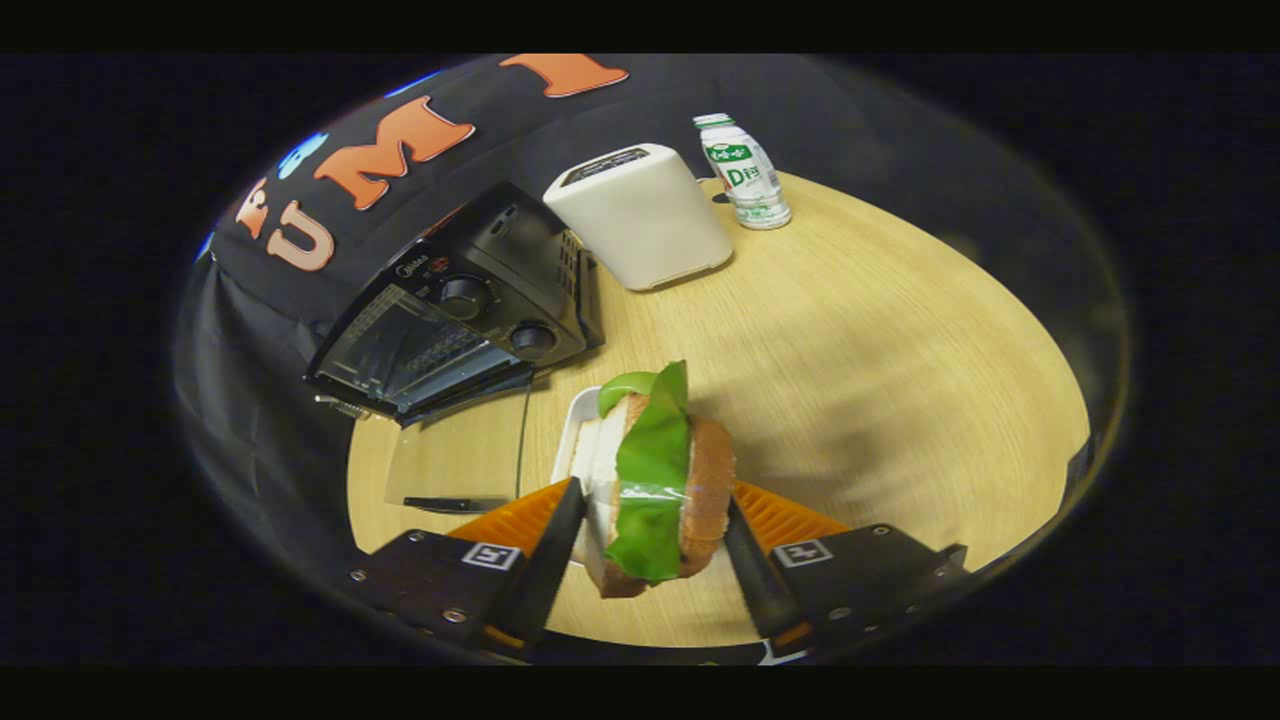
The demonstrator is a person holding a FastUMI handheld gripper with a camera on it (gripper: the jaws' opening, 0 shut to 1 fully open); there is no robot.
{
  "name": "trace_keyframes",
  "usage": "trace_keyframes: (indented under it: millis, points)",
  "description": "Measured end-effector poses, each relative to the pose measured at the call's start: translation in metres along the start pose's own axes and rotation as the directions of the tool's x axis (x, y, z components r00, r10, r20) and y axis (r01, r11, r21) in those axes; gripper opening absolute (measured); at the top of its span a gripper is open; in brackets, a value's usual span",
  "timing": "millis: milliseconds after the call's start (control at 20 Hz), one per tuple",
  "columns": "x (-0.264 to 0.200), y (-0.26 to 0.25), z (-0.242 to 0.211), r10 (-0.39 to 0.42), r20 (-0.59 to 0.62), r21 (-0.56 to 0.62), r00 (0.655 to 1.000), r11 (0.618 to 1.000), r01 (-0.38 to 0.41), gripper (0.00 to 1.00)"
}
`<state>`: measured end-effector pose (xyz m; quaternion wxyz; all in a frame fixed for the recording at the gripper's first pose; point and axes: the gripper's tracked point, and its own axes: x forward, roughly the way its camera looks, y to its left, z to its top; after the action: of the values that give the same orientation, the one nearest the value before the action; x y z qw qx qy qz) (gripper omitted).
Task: Open the toaster oven, put the food inside, and close the toaster oven door.
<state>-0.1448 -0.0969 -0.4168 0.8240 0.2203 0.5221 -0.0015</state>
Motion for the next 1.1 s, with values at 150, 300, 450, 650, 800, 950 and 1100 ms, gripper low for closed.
trace_keyframes:
  millis: [150,300,450,650,800,950,1100]
  points:
    - [-0.002,0.010,-0.002,0.012,-0.014,0.021,1.000,1.000,-0.012,0.46]
    - [-0.004,0.017,-0.001,-0.001,-0.022,0.032,1.000,0.999,0.002,0.37]
    - [-0.013,0.025,0.002,-0.008,0.002,0.019,1.000,1.000,0.008,0.35]
    - [-0.028,0.039,0.015,-0.002,0.047,0.012,0.999,1.000,0.001,0.35]
    - [-0.039,0.054,0.025,0.014,0.083,0.007,0.996,1.000,-0.015,0.35]
    - [-0.048,0.076,0.037,0.045,0.119,-0.007,0.992,0.999,-0.044,0.35]
    - [-0.045,0.105,0.042,0.099,0.139,-0.006,0.985,0.995,-0.099,0.35]
